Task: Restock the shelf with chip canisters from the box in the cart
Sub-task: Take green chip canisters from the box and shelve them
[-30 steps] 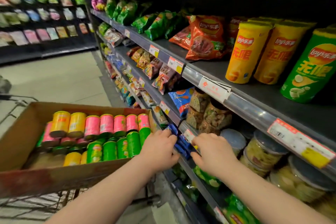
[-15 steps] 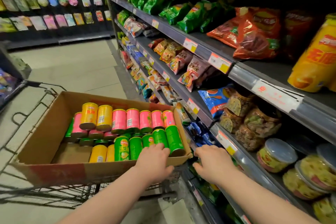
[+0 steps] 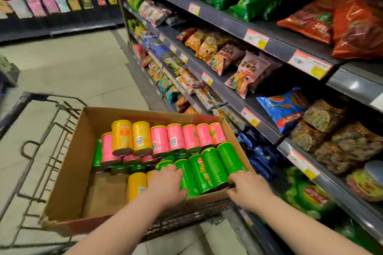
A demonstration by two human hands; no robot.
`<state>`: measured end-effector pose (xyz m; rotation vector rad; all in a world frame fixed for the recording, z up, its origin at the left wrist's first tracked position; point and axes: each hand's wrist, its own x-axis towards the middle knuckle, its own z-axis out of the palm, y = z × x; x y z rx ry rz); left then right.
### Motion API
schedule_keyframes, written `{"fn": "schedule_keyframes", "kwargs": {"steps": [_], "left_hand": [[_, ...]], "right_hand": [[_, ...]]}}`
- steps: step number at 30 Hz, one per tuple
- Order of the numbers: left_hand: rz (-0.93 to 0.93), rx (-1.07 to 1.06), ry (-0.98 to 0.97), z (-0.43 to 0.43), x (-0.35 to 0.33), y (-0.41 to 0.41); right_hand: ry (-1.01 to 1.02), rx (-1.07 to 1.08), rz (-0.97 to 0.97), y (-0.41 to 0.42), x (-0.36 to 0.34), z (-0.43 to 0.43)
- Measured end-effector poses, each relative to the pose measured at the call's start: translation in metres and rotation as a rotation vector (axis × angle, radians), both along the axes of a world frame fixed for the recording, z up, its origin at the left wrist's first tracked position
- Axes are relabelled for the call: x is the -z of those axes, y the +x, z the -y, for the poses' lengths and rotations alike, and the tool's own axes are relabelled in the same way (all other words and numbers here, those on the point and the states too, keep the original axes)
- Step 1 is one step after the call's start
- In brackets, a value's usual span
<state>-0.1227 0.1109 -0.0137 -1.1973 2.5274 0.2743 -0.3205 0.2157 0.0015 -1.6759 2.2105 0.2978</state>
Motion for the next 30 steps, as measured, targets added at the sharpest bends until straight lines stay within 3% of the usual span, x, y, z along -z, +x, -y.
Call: {"fn": "schedule_keyframes", "kwargs": {"steps": [8, 20, 26, 30], "left_hand": [[-0.015, 0.041, 0.102, 0.015, 0.019, -0.033], [0.100, -0.115, 0.251, 0.043, 0.048, -0.079], [0.074, -0.265, 0.448, 0.044, 0.073, -0.124], [-0.018, -0.487, 0.591, 0.049, 0.087, -0.140]], "right_hand": [[0.078, 0.078, 0.007, -0.037, 0.014, 0.017], [0.194, 0.080, 0.146, -0.102, 0.064, 0.079], [0.257, 0.156, 0.301, -0.114, 0.095, 0.098], [0.262, 0.239, 0.363, -0.117, 0.107, 0.107]]}}
